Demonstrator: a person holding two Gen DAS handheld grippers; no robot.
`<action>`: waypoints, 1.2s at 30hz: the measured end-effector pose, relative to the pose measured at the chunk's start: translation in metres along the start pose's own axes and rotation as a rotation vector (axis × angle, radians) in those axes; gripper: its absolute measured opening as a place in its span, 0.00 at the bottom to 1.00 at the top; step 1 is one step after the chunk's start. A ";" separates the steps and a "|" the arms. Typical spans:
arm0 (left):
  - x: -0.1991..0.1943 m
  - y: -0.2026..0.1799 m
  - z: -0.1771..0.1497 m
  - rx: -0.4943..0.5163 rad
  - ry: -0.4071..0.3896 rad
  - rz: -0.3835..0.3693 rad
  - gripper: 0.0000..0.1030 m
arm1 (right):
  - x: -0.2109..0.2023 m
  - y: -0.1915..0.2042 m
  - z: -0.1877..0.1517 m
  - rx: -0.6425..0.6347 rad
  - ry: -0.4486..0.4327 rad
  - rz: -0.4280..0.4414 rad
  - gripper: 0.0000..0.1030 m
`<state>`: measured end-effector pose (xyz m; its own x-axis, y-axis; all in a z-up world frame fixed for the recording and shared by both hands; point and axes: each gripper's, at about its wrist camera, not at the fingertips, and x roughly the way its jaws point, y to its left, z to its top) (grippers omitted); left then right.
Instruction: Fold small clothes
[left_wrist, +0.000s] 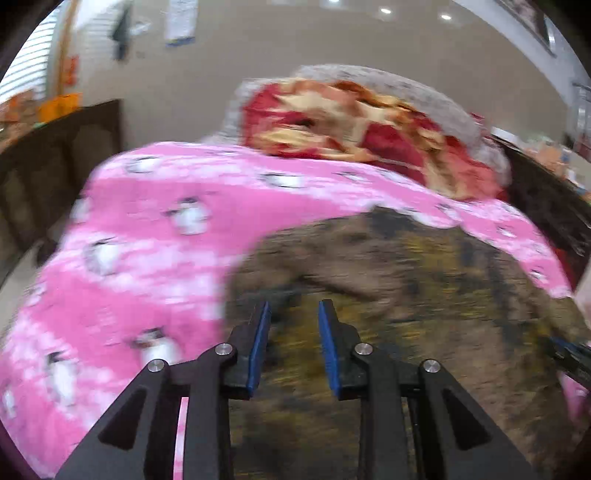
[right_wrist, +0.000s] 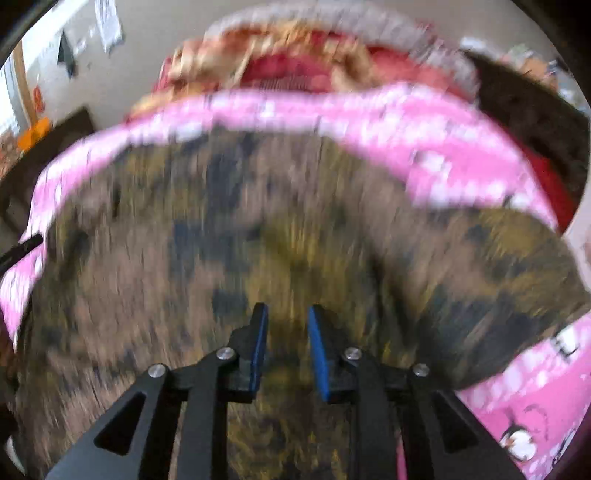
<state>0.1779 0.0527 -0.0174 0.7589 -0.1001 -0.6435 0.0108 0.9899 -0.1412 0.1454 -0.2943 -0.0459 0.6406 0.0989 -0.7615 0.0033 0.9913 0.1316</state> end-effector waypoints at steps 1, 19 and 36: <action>0.013 -0.008 0.002 0.012 0.043 -0.015 0.05 | 0.005 0.003 0.006 0.015 -0.008 0.001 0.26; 0.004 0.000 -0.060 0.049 0.182 0.014 0.10 | 0.011 0.068 -0.048 -0.188 0.117 0.020 0.55; -0.020 -0.001 -0.081 0.029 0.156 -0.089 0.33 | -0.133 -0.248 -0.075 0.594 -0.199 -0.083 0.52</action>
<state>0.1101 0.0457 -0.0652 0.6439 -0.1993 -0.7387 0.0938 0.9788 -0.1823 0.0024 -0.5465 -0.0248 0.7506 -0.0506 -0.6589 0.4477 0.7723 0.4507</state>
